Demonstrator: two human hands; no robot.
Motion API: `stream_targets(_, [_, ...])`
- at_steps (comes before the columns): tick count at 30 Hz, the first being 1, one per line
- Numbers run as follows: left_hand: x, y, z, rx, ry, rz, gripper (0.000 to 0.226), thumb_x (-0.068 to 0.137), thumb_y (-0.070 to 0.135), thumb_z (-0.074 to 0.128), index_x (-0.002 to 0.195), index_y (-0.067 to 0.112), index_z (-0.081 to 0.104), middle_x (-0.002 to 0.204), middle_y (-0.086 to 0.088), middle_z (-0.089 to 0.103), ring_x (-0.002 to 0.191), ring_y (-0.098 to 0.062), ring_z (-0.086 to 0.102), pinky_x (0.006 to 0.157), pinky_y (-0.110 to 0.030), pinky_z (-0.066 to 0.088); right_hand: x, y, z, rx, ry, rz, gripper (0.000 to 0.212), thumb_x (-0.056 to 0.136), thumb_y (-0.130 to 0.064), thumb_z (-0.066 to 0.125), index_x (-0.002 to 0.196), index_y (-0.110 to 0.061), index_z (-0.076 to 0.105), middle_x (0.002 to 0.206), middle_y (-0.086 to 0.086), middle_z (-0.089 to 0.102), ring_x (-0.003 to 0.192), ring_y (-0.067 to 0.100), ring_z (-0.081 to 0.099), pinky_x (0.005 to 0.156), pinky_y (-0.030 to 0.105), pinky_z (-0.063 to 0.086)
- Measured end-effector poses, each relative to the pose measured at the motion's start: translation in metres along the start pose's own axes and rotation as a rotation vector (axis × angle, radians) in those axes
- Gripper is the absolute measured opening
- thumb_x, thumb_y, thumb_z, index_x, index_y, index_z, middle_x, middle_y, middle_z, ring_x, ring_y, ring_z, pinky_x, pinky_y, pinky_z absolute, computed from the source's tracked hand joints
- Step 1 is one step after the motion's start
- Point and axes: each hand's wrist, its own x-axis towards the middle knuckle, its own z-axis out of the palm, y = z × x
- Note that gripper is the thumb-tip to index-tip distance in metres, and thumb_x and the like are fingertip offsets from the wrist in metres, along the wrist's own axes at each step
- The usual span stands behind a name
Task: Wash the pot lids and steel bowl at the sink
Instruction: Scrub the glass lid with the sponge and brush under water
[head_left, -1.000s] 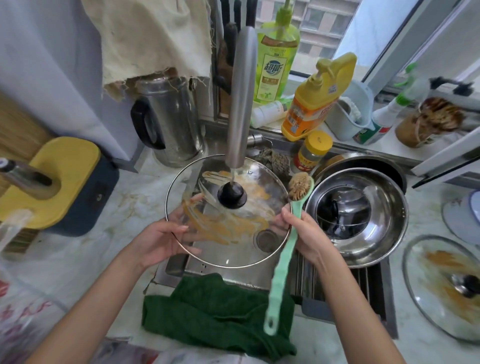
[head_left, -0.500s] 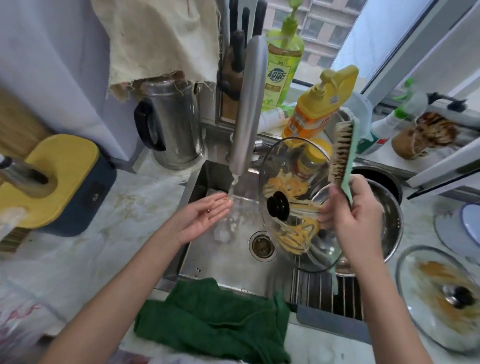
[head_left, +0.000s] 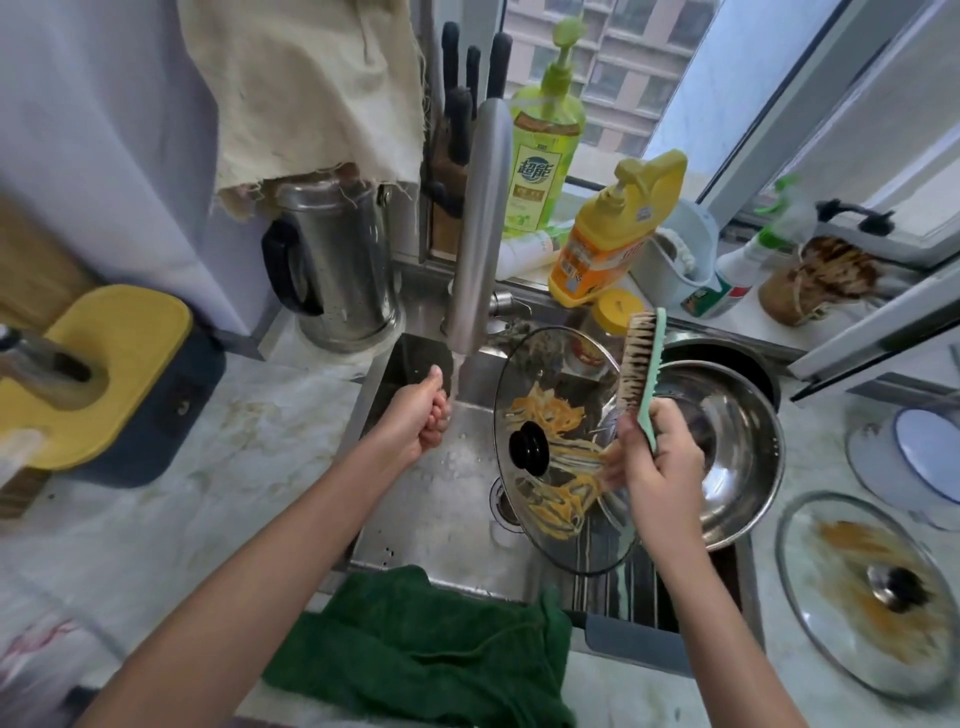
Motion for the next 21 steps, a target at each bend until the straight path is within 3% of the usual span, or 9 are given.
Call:
stream_targets(2, [-0.009, 0.001, 0.001, 0.002, -0.09, 0.011, 0.026, 0.104, 0.02, 0.037, 0.083, 0.012, 0.05, 0.051, 0.005, 0.04, 0.036, -0.001, 0.035, 0.033, -0.012, 0.026, -0.004, 0.005, 0.005, -0.01, -0.016, -0.031, 0.016, 0.099, -0.012, 0.049, 0.088, -0.023, 0.052, 0.064, 0.006, 0.058, 0.049, 0.019, 0.057, 0.045, 0.041, 0.052])
stream_targets(4, [-0.024, 0.002, 0.002, -0.006, -0.202, -0.01, 0.02, 0.099, 0.004, 0.041, 0.116, 0.01, 0.051, 0.084, -0.006, 0.054, 0.071, -0.012, 0.06, 0.057, -0.024, 0.049, -0.009, 0.009, 0.012, -0.097, -0.033, -0.141, 0.014, 0.097, -0.014, 0.049, 0.092, -0.028, 0.052, 0.066, -0.001, 0.059, 0.051, 0.018, 0.058, 0.044, 0.045, 0.05])
stream_targets(6, [-0.041, 0.003, 0.002, 0.009, -0.398, -0.118, 0.037, 0.096, 0.03, 0.05, 0.126, 0.009, 0.05, 0.118, -0.014, 0.054, 0.117, -0.035, 0.054, 0.082, -0.052, 0.052, -0.015, 0.013, 0.021, -0.223, -0.068, -0.298, 0.014, 0.092, -0.017, 0.049, 0.102, -0.026, 0.051, 0.069, -0.008, 0.061, 0.052, 0.012, 0.058, 0.044, 0.04, 0.049])
stream_targets(8, [-0.051, 0.007, -0.003, -0.072, -0.55, -0.226, 0.067, 0.085, 0.062, 0.046, 0.121, 0.007, 0.056, 0.12, -0.021, 0.06, 0.116, -0.043, 0.056, 0.081, -0.058, 0.052, -0.021, 0.013, 0.032, -0.357, -0.124, -0.484, 0.026, 0.084, -0.014, 0.052, 0.109, -0.019, 0.049, 0.066, -0.005, 0.062, 0.049, 0.013, 0.058, 0.042, 0.031, 0.047])
stream_targets(10, [-0.051, 0.011, -0.013, -0.134, -0.573, -0.278, 0.075, 0.081, 0.069, 0.049, 0.119, 0.006, 0.057, 0.112, -0.017, 0.063, 0.102, -0.037, 0.064, 0.083, -0.049, 0.055, -0.027, 0.01, 0.045, -0.465, -0.17, -0.675, 0.033, 0.076, -0.007, 0.051, 0.108, -0.013, 0.047, 0.058, -0.002, 0.057, 0.044, 0.014, 0.053, 0.038, 0.025, 0.04])
stream_targets(12, [-0.052, 0.012, -0.025, -0.161, -0.609, -0.29, 0.074, 0.08, 0.059, 0.057, 0.131, 0.006, 0.046, 0.124, -0.016, 0.052, 0.113, -0.037, 0.055, 0.101, -0.048, 0.045, -0.03, 0.008, 0.056, -0.511, -0.191, -0.814, 0.03, 0.075, -0.008, 0.047, 0.105, -0.01, 0.048, 0.056, -0.002, 0.054, 0.042, 0.013, 0.05, 0.036, 0.023, 0.035])
stream_targets(15, [-0.057, 0.012, -0.041, -0.221, -0.707, -0.233, 0.056, 0.076, 0.032, 0.055, 0.123, 0.004, 0.042, 0.117, -0.023, 0.057, 0.107, -0.041, 0.058, 0.092, -0.055, 0.05, -0.033, 0.009, 0.065, -0.578, -0.258, -0.96, 0.018, 0.089, -0.011, 0.042, 0.105, -0.009, 0.048, 0.062, -0.002, 0.057, 0.044, 0.012, 0.051, 0.034, 0.023, 0.035])
stream_targets(18, [-0.059, 0.001, -0.056, -0.363, -0.829, -0.18, 0.09, 0.062, 0.016, 0.056, 0.146, 0.001, 0.026, 0.145, -0.028, 0.036, 0.122, -0.046, 0.046, 0.093, -0.06, 0.046, -0.038, 0.015, 0.069, -0.749, -0.324, -1.048, 0.029, 0.085, -0.012, 0.05, 0.114, -0.012, 0.046, 0.072, 0.0, 0.058, 0.049, 0.014, 0.053, 0.035, 0.023, 0.031])
stream_targets(21, [-0.057, -0.01, -0.066, -0.456, -0.856, -0.097, 0.096, 0.065, 0.013, 0.05, 0.153, 0.012, 0.013, 0.157, -0.025, 0.016, 0.136, -0.048, 0.03, 0.099, -0.066, 0.038, -0.039, 0.014, 0.064, -0.792, -0.396, -1.03, 0.03, 0.084, -0.01, 0.051, 0.114, -0.013, 0.047, 0.093, 0.012, 0.064, 0.083, 0.028, 0.068, 0.042, 0.027, 0.044])
